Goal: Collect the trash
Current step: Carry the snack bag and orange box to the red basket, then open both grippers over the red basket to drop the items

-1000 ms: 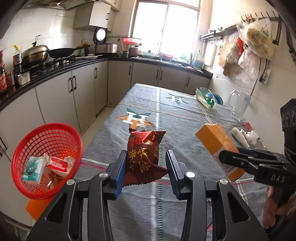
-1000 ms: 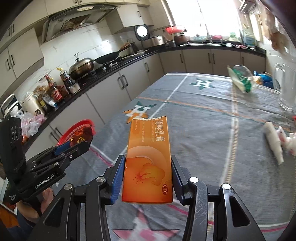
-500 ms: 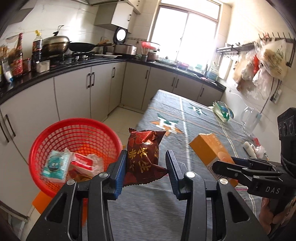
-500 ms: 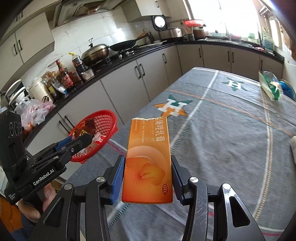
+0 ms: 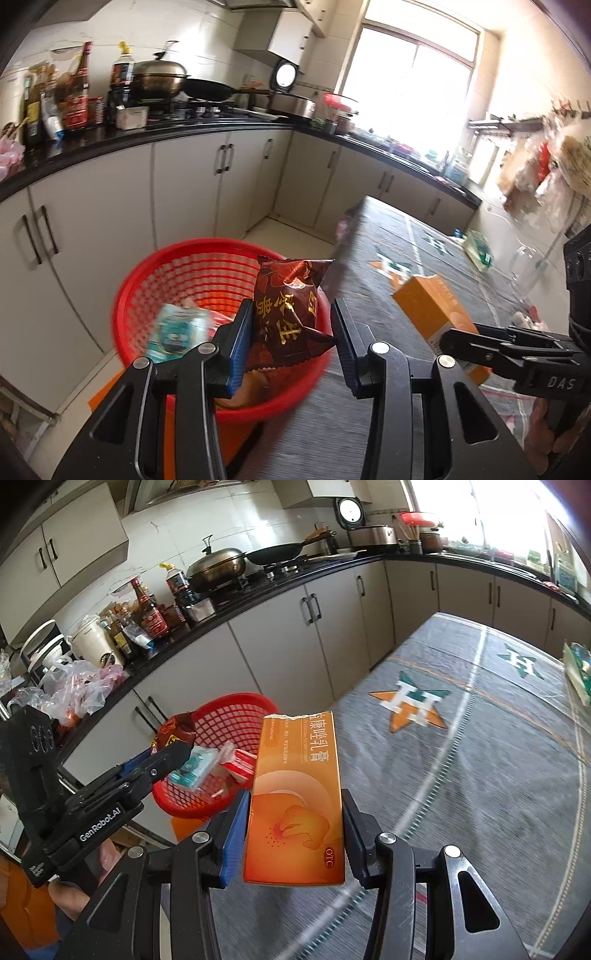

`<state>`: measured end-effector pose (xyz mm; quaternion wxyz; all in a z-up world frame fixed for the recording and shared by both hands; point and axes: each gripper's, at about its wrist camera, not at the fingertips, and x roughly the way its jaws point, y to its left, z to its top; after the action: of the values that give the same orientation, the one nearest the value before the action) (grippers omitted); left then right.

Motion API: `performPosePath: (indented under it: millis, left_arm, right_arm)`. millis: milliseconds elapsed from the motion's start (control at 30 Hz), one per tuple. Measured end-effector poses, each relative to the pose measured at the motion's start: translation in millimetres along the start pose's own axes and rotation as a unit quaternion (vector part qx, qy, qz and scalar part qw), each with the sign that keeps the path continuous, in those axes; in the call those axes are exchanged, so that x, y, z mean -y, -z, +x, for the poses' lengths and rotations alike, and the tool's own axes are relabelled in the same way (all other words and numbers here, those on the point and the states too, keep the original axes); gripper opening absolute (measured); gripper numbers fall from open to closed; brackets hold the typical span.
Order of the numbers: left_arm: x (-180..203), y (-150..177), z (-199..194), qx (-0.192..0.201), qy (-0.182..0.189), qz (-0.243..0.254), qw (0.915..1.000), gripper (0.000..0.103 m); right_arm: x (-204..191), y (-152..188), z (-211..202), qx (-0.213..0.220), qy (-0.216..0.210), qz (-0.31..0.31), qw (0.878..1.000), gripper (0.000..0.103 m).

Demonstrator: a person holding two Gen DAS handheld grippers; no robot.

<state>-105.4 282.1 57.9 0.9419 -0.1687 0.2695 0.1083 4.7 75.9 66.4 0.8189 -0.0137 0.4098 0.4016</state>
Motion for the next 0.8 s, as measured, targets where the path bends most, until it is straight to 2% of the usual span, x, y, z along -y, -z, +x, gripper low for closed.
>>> performPosePath:
  millis: [300, 567, 800]
  left_arm:
    - [-54.6, -5.4, -1.5, 0.002, -0.023, -0.045, 0.9987, 0.04]
    - [-67.7, 0.2, 14.1, -0.015, -0.029, -0.052, 0.9981, 0.04]
    - [-69.2, 4.3, 22.7, -0.024, -0.031, -0.043, 0.9983, 0.04]
  right_arm:
    - [-28.6, -18.0, 25.8, -0.01, -0.036, -0.001, 0.999, 0.051]
    - [-45.4, -34.4, 56.9, -0.025, -0.057, 0.007, 0.998, 0.051]
    - [-46.2, -41.6, 78.9, -0.037, -0.058, 0.018, 0.997, 0.051]
